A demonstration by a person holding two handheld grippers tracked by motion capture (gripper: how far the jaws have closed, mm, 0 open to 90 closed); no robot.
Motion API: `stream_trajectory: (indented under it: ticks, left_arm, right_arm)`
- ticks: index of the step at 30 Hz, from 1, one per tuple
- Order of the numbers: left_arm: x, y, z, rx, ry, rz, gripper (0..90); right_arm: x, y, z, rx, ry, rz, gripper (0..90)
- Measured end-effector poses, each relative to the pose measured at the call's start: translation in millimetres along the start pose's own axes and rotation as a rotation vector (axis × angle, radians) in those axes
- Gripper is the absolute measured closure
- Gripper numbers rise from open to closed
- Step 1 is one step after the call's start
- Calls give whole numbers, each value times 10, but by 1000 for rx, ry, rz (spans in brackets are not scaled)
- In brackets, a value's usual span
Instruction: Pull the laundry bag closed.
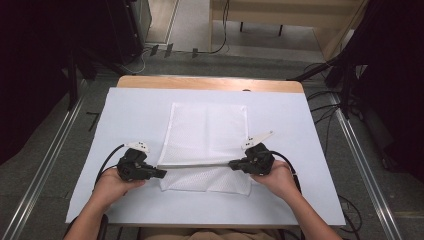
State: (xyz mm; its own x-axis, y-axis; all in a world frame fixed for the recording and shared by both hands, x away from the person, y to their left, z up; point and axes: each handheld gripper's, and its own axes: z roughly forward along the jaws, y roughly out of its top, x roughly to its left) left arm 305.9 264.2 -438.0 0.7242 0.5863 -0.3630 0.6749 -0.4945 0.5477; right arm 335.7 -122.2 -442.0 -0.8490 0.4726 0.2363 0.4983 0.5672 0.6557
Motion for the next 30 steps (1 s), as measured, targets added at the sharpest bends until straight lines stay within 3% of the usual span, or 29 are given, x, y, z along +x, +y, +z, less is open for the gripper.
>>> stream_trajectory:
  ticks: [30]
  left_arm:
    - [-26,-3,36,20,-13,26,879]
  right_arm:
    - [-110,-196,-231,-2,-15,36,884]
